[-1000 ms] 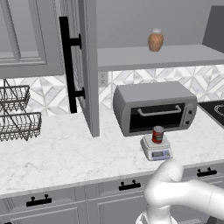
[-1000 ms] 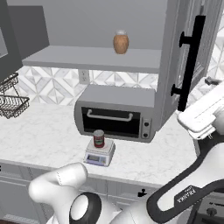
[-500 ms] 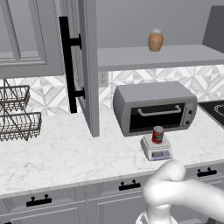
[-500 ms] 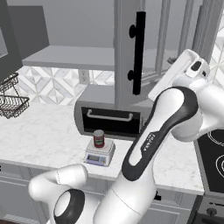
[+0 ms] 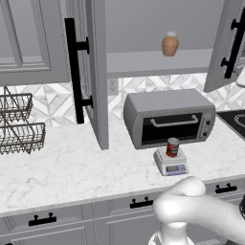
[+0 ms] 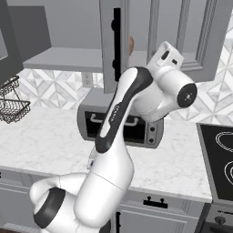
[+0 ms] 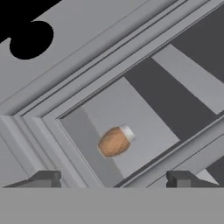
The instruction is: Pick the canned food and place it on the digital scale for weighing, and close the cabinet.
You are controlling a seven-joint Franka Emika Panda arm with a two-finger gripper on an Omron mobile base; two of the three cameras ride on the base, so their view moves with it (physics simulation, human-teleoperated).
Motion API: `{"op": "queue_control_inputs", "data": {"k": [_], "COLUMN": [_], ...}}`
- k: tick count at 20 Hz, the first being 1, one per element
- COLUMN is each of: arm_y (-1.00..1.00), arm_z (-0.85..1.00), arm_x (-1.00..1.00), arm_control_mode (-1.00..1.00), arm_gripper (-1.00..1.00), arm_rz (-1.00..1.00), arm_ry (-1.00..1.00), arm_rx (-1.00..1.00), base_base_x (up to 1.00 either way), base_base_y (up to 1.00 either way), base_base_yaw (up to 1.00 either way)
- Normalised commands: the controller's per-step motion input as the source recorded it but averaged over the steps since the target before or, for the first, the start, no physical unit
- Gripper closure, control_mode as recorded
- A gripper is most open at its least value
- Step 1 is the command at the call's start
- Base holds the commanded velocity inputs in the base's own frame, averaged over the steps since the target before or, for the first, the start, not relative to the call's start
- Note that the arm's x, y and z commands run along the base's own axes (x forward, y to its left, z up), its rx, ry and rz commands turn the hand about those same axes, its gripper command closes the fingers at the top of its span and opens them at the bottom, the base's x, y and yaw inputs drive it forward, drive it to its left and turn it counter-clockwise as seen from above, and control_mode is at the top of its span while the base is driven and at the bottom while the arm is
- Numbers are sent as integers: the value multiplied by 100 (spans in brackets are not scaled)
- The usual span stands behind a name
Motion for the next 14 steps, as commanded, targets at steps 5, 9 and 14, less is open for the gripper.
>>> {"op": "queue_control_inputs", "data": {"k": [5,9,14], "arm_y": [47,10,0], "arm_z": [-2,-1,-1], "arm_x": [100,90,73], "arm_control_mode": [-100,-100,-100], "arm_gripper": [-100,-100,-100], "arm_rz": [-6,-2,-3], "arm_ry": [0,0,0], "arm_rx": [-6,0,0], "base_base_x": [0,0,0], "base_base_y": [0,0,0], "base_base_yaw": [0,0,0]}}
